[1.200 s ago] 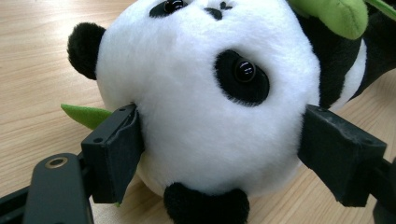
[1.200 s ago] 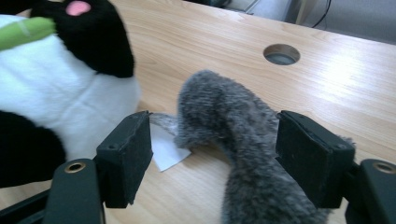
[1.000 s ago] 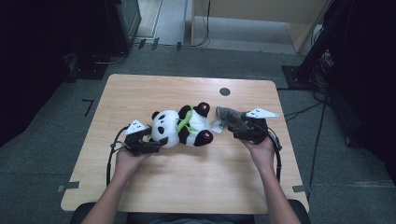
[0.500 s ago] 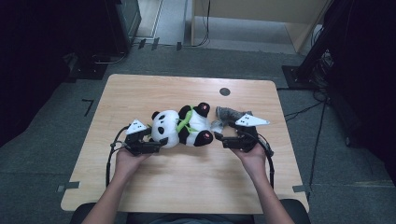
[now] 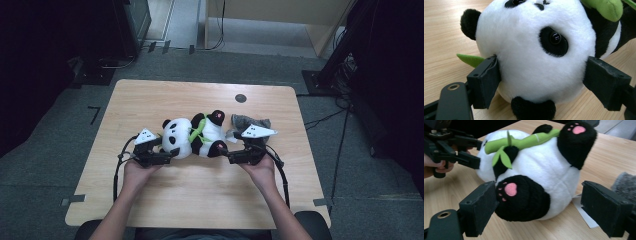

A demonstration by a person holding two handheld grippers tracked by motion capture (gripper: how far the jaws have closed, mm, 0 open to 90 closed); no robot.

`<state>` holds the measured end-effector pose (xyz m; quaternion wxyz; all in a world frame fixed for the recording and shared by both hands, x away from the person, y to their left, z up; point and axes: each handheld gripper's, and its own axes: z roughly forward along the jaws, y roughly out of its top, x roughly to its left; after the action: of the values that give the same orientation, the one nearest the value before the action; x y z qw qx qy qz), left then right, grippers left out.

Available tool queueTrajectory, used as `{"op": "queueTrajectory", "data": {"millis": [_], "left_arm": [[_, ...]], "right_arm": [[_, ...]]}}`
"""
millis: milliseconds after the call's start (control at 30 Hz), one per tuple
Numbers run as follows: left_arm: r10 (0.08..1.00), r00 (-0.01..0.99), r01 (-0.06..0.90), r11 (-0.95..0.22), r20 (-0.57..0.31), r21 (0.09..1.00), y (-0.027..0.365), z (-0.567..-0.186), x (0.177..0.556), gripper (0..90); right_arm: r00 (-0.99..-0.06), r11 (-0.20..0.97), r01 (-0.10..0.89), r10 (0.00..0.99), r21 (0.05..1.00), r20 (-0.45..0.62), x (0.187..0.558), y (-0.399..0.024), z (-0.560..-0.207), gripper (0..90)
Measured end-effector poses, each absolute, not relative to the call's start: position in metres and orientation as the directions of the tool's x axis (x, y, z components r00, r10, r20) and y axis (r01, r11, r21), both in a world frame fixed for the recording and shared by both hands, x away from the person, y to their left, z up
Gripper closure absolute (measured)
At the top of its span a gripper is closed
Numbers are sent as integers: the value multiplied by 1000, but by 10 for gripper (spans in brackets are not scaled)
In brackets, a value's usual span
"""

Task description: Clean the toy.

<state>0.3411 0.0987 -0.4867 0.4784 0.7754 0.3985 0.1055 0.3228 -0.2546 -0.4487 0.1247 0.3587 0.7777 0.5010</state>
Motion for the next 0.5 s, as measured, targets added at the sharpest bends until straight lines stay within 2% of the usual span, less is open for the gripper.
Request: {"op": "queueTrajectory", "data": {"millis": [300,500], "left_arm": [[718,658,520,-216,-226,826,99,-488,341,167],[712,656,526,-195,-249,828,99,-491,344,151]], "right_arm": [[-759,334,410,641,849,114,325,-227,-461,132],[-726,361,429,683,828,78,337,-215,-476,127]]}}
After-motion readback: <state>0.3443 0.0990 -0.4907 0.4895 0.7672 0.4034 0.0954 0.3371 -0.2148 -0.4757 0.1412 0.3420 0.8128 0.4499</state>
